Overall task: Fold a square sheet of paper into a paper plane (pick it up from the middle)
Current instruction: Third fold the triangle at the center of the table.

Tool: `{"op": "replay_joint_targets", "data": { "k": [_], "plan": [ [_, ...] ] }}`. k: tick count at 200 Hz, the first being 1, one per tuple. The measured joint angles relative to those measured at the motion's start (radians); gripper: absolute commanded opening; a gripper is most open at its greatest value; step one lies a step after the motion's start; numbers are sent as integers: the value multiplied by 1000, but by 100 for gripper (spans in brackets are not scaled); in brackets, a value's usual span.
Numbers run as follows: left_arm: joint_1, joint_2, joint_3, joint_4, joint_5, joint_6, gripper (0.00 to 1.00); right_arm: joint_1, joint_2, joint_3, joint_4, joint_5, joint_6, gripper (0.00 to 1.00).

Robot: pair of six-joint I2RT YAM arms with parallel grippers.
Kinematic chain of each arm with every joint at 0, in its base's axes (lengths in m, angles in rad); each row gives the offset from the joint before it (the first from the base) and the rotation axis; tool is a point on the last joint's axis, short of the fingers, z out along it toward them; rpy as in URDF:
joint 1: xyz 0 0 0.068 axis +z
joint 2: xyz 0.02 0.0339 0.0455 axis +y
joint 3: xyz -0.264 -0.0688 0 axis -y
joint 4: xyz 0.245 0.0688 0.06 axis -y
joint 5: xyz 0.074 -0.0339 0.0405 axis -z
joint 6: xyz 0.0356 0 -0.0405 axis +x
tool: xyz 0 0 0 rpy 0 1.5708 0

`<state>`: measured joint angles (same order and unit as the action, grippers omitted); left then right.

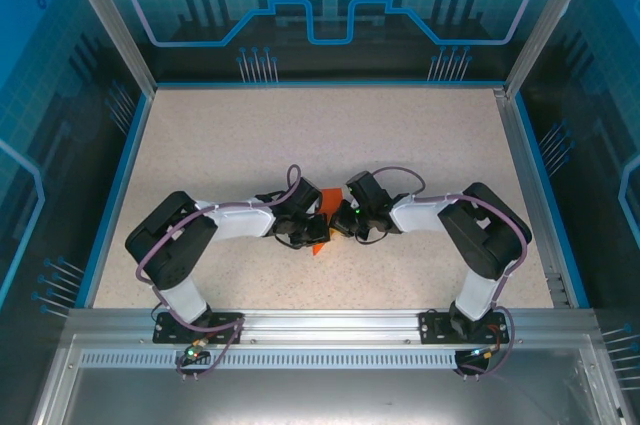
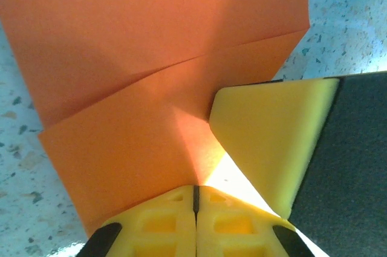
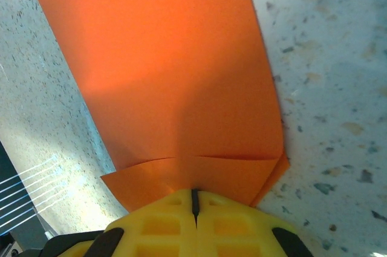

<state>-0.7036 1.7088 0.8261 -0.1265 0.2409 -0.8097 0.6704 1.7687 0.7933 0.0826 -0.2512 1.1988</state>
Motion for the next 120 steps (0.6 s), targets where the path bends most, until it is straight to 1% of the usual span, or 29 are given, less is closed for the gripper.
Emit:
{"op": "replay_joint_targets", "data": {
  "k": [82,120],
  "plan": [
    [-4,-29,-3,-53,-62,34,5,-3,12,15,-15,-5,-1,3],
    [-4,-52,-31,-51,-64,50,5,-4,14,16,-18,-9,-2,3]
  ]
}}
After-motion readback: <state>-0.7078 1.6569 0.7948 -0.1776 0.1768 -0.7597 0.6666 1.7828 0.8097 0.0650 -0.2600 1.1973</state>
